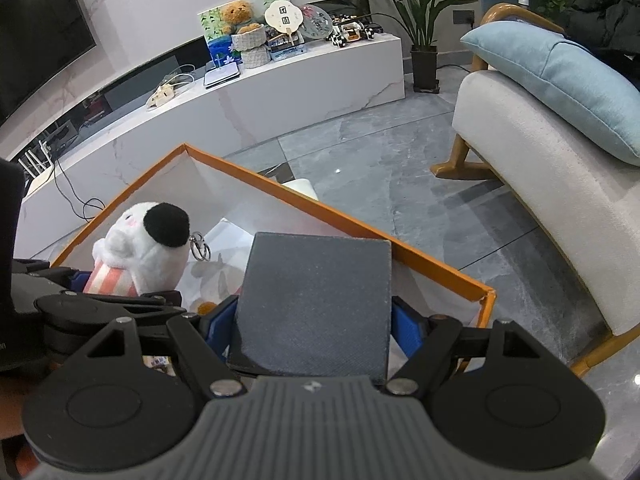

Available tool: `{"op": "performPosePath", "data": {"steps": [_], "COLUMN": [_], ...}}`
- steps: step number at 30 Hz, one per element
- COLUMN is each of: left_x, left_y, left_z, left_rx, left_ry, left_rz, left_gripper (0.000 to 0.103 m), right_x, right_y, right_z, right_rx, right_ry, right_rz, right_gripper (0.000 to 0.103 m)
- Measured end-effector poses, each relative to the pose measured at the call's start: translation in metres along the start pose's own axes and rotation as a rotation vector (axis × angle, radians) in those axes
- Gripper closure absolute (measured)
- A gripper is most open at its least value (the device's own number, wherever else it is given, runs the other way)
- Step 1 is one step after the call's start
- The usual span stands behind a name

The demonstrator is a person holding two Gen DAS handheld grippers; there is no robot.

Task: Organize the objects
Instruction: 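Carry the popcorn plush and dark gray box into the orange box and open both grippers, then move both grippers back over the table toward the crocheted bunny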

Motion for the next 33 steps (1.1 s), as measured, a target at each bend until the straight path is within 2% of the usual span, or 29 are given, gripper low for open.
{"op": "performPosePath", "data": {"steps": [7, 11, 19, 33], "left_x": [-0.001, -0.006, -0.022, -0.088], "left_y": [-0.001, 0.004, 0.011, 0.008], "left_z": [0.0, 0.007, 0.017, 0.059], "left_rx": [0.006, 0.048, 0.081, 0.195], "left_ry": [-0.023, -0.005, -0.008, -0.028], "left_rz": [-0.002, 0.001, 0.051, 0.221], "left_gripper": [0.029, 0.028, 0.028, 0.028], "right_x": [-0.002, -0.003, -0.008, -0.013], "right_y": [0.003, 0.008, 0.01, 0.01], "right_z": [0.002, 0.009, 0.011, 0.021], "right_rx": [0.02, 0.063, 0.071, 0.087], "right_ry": [-0.006, 0.01, 0.021, 0.033], "right_rz": [-0.012, -0.029, -0.035, -0.013], "right_gripper": [0.022, 0.019, 0.019, 0.019]}}
Point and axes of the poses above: each gripper's, at about its wrist camera, not at the fingertips, and z roughly against the way its jaws point, x to its right, y to its top, the point moved 8 cm from there along -z, roughly the way its jaws point, and after that the axes turned 14 degrees about y, right-handed, at the moved point
